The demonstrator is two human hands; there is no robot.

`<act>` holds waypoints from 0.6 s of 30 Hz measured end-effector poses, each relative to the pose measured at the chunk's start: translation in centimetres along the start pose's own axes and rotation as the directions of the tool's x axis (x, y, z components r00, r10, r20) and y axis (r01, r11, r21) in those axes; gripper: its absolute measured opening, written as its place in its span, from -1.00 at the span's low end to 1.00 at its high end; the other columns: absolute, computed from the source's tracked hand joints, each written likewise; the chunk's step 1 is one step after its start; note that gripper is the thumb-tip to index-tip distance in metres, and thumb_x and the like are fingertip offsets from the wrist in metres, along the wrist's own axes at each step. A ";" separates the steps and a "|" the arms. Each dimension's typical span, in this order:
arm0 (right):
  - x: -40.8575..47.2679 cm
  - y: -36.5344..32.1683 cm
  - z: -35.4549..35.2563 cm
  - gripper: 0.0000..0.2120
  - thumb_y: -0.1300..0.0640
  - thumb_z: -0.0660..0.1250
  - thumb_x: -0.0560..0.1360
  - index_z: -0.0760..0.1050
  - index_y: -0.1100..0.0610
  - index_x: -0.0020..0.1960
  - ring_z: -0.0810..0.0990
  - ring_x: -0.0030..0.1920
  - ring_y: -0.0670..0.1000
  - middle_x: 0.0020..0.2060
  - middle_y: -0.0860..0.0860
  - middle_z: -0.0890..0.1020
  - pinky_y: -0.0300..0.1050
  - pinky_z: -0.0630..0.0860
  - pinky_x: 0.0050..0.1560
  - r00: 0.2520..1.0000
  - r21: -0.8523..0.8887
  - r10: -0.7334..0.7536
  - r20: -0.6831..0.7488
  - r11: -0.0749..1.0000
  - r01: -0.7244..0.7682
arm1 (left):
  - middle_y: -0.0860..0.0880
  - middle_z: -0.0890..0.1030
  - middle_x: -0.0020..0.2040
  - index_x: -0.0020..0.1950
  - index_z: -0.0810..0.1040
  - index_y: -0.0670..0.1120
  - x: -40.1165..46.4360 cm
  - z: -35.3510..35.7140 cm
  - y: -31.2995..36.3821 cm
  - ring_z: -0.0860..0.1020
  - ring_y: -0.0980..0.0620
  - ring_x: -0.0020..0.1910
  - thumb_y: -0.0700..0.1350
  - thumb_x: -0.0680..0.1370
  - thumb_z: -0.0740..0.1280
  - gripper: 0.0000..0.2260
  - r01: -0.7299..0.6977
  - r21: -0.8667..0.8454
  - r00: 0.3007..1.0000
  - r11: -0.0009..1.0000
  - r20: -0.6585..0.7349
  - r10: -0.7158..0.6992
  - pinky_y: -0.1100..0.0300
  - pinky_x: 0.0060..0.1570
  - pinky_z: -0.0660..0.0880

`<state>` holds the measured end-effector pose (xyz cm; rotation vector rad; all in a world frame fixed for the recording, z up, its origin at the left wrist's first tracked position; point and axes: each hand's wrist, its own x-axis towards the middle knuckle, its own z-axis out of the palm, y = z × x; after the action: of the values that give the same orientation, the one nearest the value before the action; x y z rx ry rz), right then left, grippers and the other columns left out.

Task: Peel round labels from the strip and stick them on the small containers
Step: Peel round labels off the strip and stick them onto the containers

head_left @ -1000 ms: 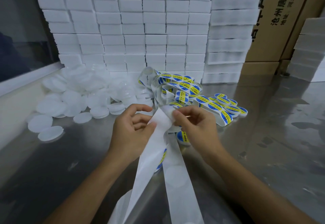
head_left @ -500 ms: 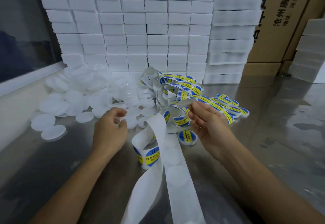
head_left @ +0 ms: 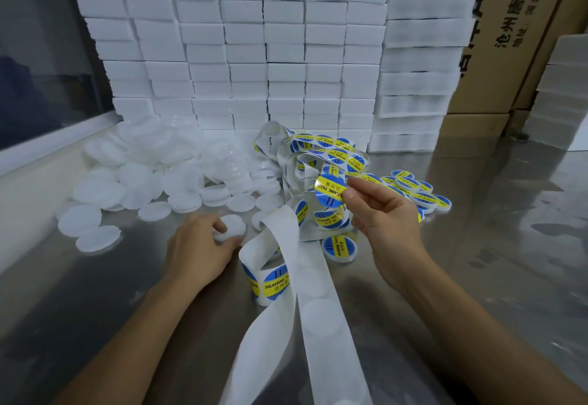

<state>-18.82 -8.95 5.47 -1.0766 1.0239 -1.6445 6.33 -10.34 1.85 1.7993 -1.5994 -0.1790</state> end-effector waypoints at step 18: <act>-0.3 0.2 0.3 -0.88 0.21 0.46 0.47 0.68 -0.01 -0.11 0.62 -0.26 -0.19 -0.21 -0.14 0.72 -0.24 0.53 -0.28 0.999 -0.097 -0.051 -0.002 0.994 0.051 | -0.05 0.59 0.00 0.01 0.52 -0.16 -1.8 -1.1 4.4 0.51 -0.07 -0.03 -0.07 0.35 0.49 -0.68 -0.572 0.015 0.721 0.820 -0.468 0.512 0.02 -0.06 0.43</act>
<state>-18.45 -8.79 5.33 -1.1722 1.0970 -1.6524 2.89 -8.20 4.60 1.0848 -1.6406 0.3842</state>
